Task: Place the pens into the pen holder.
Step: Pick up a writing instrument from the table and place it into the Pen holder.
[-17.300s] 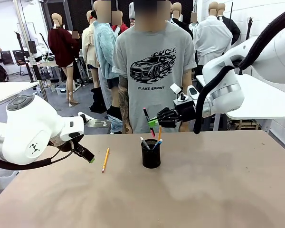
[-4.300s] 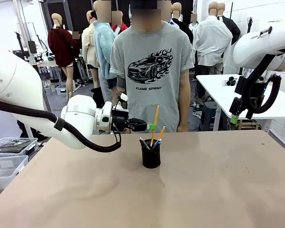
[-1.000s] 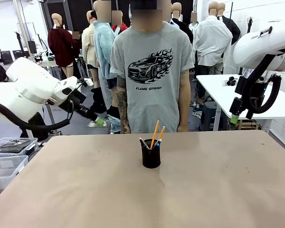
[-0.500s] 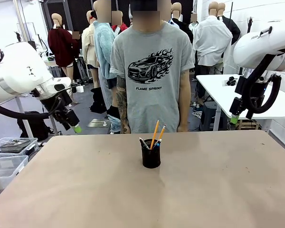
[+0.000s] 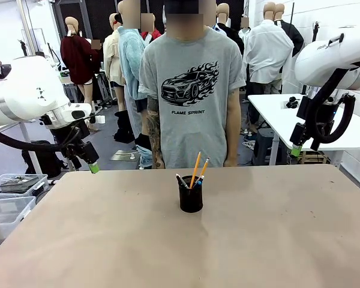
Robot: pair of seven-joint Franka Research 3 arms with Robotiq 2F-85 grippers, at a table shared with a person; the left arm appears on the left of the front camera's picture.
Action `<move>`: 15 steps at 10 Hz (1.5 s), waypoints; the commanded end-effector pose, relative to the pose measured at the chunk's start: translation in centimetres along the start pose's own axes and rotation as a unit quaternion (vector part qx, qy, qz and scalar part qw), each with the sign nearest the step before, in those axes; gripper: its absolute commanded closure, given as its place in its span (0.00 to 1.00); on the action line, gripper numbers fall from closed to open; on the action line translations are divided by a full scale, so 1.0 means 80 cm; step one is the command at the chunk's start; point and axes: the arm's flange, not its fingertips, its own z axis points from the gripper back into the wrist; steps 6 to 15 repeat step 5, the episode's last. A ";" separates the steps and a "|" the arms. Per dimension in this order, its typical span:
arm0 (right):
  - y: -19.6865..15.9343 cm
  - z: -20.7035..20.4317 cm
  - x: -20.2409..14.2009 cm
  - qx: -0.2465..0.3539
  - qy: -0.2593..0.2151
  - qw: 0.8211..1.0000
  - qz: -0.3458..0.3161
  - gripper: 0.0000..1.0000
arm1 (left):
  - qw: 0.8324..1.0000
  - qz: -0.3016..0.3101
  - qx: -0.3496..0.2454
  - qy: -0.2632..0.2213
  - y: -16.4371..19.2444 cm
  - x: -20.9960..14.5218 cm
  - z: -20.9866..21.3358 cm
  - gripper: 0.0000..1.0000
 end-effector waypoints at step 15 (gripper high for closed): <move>0.000 0.000 0.001 -0.003 -0.004 1.000 0.000 0.00 | 1.000 -0.007 0.000 -0.004 0.003 0.000 0.004 0.00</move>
